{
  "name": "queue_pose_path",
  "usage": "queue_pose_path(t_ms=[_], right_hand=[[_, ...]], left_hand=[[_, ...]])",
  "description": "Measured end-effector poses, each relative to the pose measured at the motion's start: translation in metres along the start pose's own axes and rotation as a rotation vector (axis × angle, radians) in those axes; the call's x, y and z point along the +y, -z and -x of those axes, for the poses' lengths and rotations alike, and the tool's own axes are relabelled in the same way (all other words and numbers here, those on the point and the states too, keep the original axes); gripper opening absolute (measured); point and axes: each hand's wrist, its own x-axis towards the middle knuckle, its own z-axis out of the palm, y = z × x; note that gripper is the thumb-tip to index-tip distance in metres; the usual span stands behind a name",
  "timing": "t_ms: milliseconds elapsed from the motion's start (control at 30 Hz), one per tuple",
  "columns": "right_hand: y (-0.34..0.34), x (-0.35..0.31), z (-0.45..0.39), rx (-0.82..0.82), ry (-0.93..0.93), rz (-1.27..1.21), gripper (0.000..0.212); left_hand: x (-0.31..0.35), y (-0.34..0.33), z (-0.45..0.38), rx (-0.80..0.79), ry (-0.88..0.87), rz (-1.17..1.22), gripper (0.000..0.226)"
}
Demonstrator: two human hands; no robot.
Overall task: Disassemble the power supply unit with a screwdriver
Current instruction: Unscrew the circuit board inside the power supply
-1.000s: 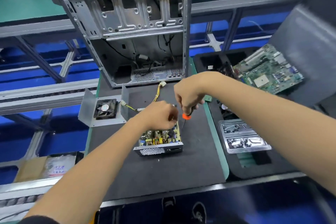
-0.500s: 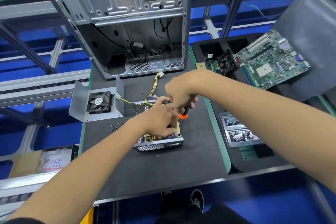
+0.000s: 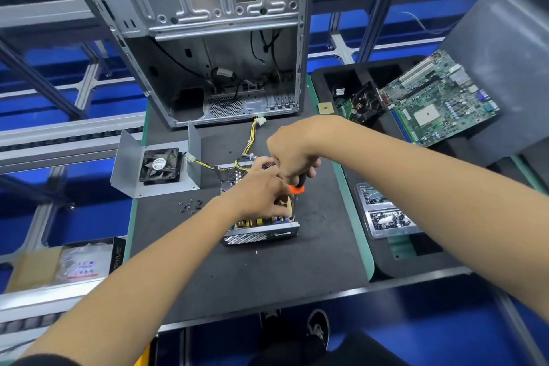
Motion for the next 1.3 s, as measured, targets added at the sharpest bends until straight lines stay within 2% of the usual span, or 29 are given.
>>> queue_pose_path(t_ms=[133, 367, 1300], right_hand=[[-0.001, -0.003, 0.0, 0.008, 0.001, 0.027, 0.013], [0.001, -0.004, 0.0, 0.028, 0.005, 0.046, 0.015], [0.001, -0.011, 0.0, 0.029, 0.012, 0.082, 0.021]], left_hand=[[0.003, -0.001, 0.0, 0.008, 0.02, 0.063, 0.014], [0.004, -0.004, -0.002, -0.045, 0.037, -0.027, 0.025], [-0.001, -0.009, -0.001, 0.036, 0.002, -0.022, 0.025]])
